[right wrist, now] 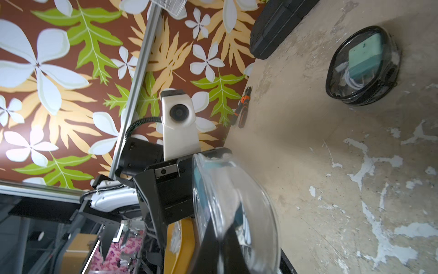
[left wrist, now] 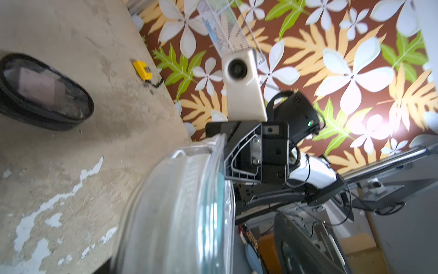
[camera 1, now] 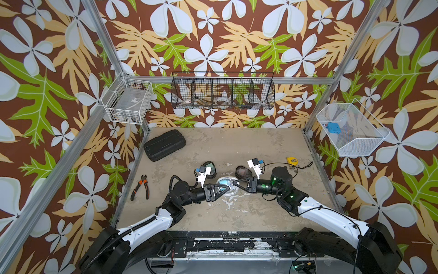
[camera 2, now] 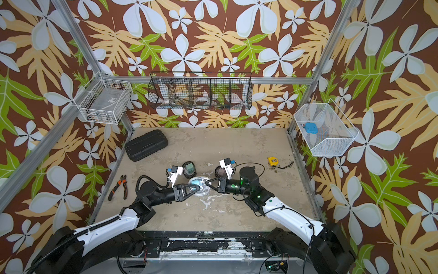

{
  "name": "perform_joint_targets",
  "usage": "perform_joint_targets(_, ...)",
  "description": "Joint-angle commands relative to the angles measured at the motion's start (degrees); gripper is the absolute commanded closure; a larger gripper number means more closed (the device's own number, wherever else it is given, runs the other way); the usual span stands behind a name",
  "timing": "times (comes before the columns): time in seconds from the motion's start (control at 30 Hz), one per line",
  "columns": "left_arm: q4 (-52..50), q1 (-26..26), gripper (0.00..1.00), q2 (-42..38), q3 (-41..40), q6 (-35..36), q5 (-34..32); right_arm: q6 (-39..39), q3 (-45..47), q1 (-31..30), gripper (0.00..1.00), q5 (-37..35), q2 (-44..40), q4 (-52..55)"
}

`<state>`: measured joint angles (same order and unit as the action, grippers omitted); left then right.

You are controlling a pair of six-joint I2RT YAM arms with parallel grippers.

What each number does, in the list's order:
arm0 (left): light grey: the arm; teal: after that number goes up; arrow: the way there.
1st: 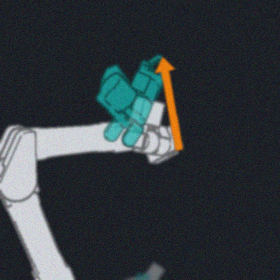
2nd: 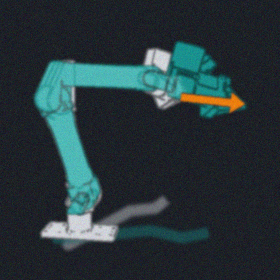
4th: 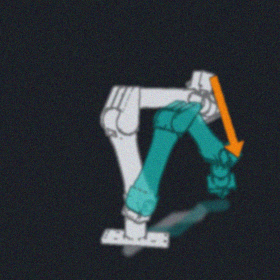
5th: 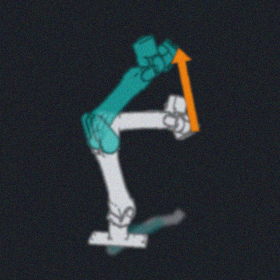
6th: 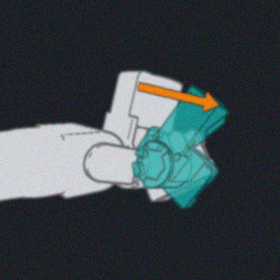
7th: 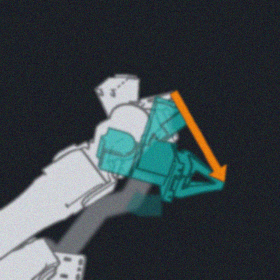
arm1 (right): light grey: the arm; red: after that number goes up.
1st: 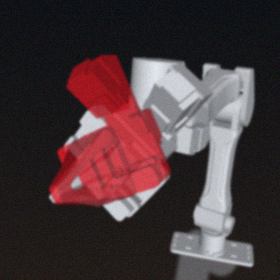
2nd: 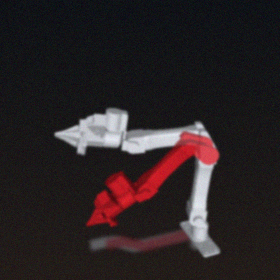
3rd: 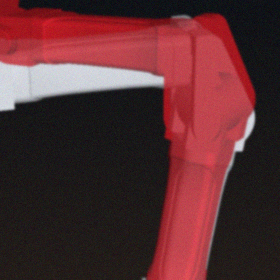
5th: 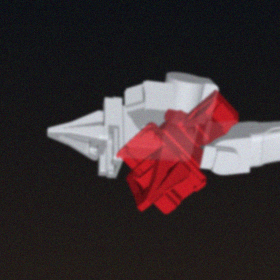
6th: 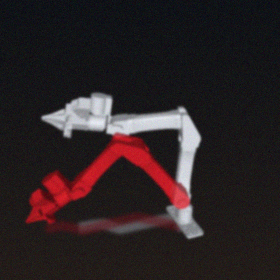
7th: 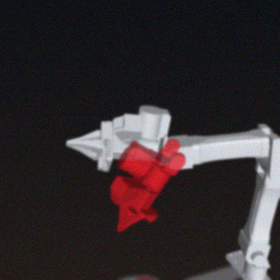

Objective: Pack away charging kits
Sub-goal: Adjust the storage bag.

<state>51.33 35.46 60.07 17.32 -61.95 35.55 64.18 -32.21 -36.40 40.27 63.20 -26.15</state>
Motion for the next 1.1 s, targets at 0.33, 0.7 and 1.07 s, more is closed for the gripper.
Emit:
perform_joint_targets(0.33, 11.9, 0.1, 0.42, 7.0, 1.7, -7.3, -11.4, 9.7, 1.1, -1.4, 1.0, -5.4, 4.7, -12.5)
perform_joint_targets(0.7, 4.2, -0.1, 0.8, 4.1, 2.5, -8.8, -18.0, 7.1, -0.4, -4.0, 0.79, -8.3, 2.5, -8.2)
perform_joint_targets(1.07, -8.8, -6.5, 0.84, 8.3, 9.1, -9.6, -2.8, -30.2, -10.7, -4.0, 0.55, -15.1, -5.7, 28.6)
